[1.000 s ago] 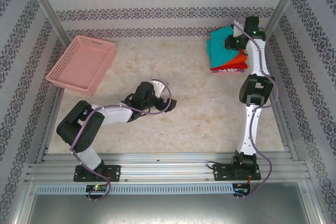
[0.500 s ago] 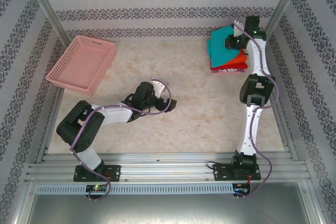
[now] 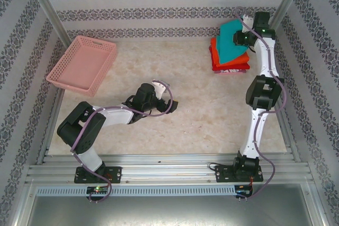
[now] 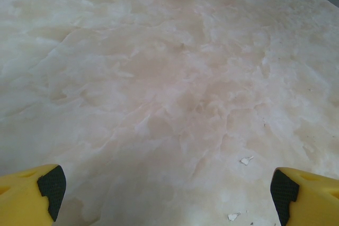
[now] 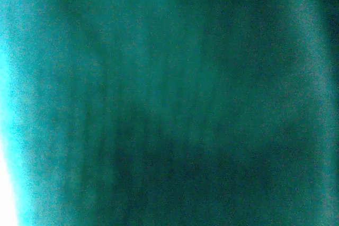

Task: Fold and stack the t-shirts

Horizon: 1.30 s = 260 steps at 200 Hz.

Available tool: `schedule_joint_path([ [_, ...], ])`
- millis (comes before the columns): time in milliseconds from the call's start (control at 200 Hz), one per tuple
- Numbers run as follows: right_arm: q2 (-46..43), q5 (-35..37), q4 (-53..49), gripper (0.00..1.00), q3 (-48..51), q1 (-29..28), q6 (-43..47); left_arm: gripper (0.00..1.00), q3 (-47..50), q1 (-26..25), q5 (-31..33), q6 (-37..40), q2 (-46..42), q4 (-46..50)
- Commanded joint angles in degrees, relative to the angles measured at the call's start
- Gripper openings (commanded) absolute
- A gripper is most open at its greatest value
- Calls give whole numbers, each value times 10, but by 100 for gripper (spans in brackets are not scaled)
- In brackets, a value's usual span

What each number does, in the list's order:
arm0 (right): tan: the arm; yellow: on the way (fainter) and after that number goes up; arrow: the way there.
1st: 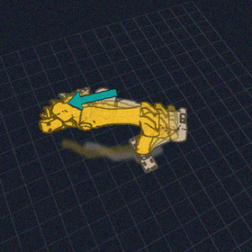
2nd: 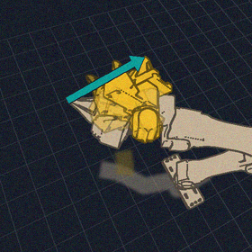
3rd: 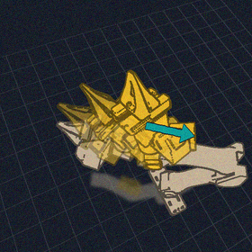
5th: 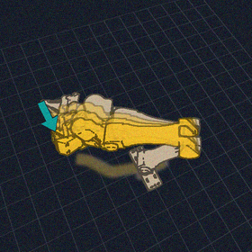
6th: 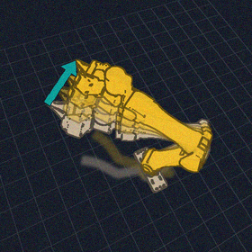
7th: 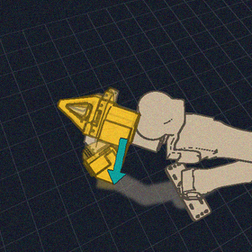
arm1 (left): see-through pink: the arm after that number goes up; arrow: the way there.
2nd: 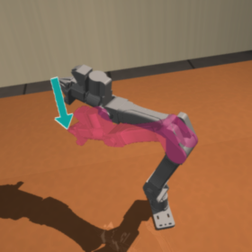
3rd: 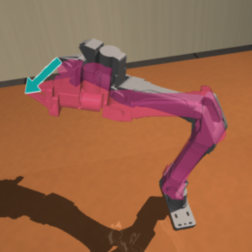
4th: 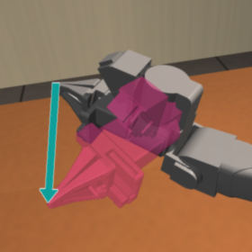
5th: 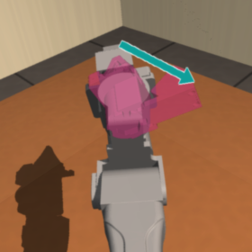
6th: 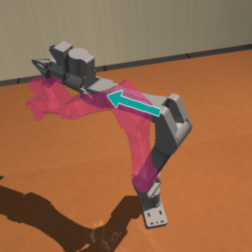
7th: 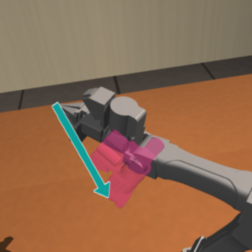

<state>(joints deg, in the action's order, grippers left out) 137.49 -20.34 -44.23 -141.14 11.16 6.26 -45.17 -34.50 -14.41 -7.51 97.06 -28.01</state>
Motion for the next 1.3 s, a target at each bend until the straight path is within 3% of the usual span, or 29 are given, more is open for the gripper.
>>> schedule_joint_path([
  [0, -31, 3, 28, 0, 19, 2, 6, 100, 6, -4, -9, -3, 12, -37],
  [644, -16, -190, 60, 0, 28, 3, -56, 100, 6, -4, -9, -5, 18, -43],
  [1129, 38, -62, 1, 0, 4, 9, -12, 100, 2, -4, -13, -6, 27, -46],
  [1264, 55, -53, -3, 10, -11, 9, -2, 100, 3, -4, -12, -5, 26, -43],
  [1294, 59, -53, -7, 17, -16, 9, -1, 100, 3, -4, -12, -5, 26, -42],
])
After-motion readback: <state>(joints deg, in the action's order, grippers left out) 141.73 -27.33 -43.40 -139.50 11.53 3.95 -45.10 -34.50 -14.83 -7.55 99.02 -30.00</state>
